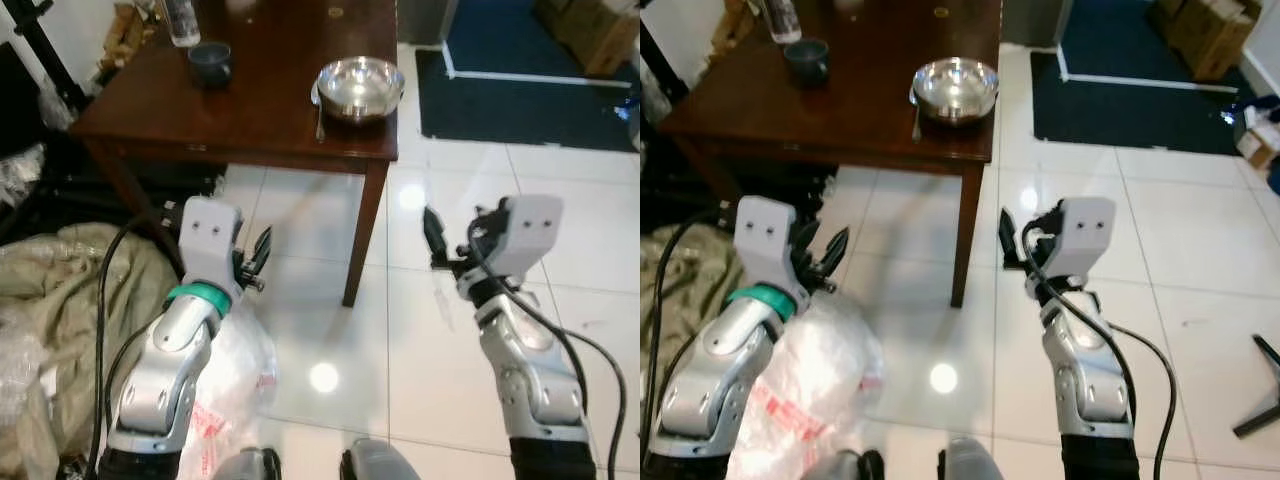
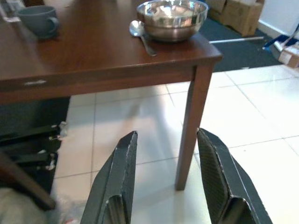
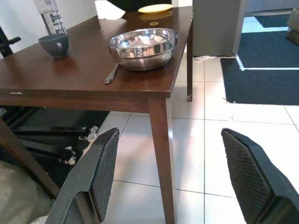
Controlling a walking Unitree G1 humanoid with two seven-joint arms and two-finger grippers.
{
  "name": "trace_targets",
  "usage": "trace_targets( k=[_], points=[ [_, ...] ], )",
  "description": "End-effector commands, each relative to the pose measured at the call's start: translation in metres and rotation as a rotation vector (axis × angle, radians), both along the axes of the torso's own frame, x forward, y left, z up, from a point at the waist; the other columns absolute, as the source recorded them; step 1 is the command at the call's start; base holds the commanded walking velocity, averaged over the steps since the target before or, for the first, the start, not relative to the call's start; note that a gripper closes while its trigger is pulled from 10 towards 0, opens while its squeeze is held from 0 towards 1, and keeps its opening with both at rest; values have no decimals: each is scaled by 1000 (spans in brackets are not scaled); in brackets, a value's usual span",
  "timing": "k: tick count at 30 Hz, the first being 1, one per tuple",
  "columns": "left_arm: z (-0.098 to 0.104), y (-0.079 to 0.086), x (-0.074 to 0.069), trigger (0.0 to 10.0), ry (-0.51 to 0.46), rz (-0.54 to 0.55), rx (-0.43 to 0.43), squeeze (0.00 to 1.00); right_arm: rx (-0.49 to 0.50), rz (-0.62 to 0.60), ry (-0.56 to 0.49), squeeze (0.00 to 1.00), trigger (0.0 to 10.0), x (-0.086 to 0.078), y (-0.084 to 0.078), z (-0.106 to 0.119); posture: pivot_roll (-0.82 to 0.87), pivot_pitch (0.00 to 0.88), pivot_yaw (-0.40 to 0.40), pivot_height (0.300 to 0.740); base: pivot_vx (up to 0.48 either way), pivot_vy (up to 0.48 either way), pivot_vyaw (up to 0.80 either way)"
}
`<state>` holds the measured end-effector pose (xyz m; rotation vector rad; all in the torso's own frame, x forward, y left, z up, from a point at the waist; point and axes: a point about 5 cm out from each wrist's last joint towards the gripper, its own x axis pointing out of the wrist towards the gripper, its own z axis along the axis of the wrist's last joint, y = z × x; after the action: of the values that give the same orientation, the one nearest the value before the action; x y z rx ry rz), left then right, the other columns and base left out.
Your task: Setting the table
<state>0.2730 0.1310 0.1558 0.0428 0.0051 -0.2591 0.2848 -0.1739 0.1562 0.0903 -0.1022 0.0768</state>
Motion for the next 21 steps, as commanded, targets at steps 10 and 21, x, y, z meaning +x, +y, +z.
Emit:
trace_targets(
  k=[10,21],
  points=[
    [-4,3,-1,10000,18,9,9,0,8,-5,36,0,10000,0,0,-6,-152,10,61,740,0,0,-400],
    [-5,2,-1,10000,20,9,12,0,7,-7,40,0,10000,1,-1,-6,-153,10,61,740,0,0,-800]
  ],
)
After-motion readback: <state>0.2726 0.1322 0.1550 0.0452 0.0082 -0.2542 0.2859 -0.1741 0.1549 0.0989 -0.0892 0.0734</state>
